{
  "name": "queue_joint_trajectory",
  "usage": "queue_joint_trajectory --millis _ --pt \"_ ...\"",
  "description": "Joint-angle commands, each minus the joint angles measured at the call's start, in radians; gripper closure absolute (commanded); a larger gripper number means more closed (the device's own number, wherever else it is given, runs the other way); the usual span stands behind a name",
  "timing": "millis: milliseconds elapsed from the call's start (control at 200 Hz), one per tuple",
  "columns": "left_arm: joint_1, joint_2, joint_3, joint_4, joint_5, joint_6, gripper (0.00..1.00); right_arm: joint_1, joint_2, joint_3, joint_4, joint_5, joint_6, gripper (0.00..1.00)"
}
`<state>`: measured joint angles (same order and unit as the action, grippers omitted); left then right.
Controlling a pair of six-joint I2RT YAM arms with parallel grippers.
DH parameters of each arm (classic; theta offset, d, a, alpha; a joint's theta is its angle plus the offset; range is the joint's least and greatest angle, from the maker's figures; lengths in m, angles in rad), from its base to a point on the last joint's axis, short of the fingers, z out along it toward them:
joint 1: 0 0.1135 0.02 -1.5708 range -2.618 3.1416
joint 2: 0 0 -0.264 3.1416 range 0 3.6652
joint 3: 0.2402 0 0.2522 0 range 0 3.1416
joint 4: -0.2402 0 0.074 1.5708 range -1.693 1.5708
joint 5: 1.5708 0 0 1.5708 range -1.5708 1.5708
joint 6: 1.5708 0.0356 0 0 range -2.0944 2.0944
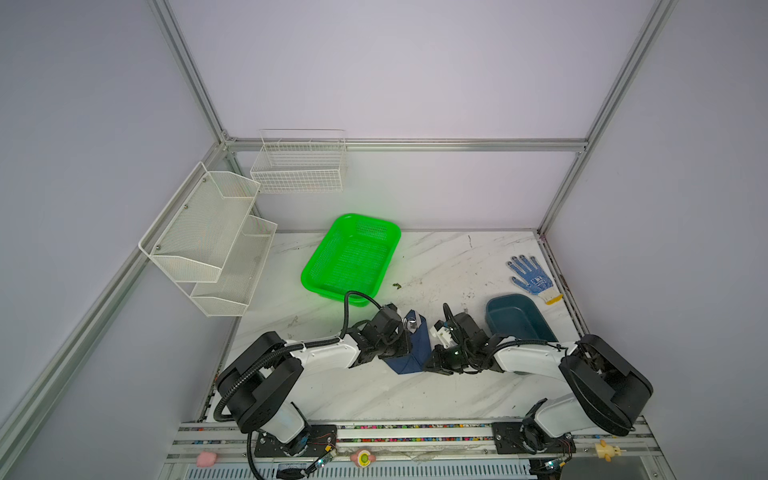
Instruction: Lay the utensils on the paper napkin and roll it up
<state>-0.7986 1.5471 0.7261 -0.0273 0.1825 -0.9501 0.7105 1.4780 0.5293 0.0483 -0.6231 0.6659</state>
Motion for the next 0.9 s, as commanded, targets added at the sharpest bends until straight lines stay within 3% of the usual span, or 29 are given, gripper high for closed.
queue_joint_trajectory --millis 0,170,380,530,895 --pt "0.003 0.01 -0.04 0.004 -0.002 0.019 0.93 0.007 -0.007 -0.015 -0.031 0.003 -0.025 0.85" --pt "0.003 0.023 -0.034 0.006 -0.006 0.024 0.93 0.007 -0.091 0.016 -0.06 0.017 -0.012 0.83" --pt "0.002 0.019 -0.036 0.0 -0.018 0.03 0.93 -0.011 -0.159 0.038 -0.072 0.231 0.08 0.84" --pt "0.003 0.027 -0.034 0.0 -0.016 0.03 0.92 -0.04 -0.125 0.054 -0.029 0.297 0.112 0.84" --pt "-0.007 0.002 -0.056 -0.008 -0.024 0.03 0.99 -0.097 0.002 0.123 0.03 0.257 0.104 0.85"
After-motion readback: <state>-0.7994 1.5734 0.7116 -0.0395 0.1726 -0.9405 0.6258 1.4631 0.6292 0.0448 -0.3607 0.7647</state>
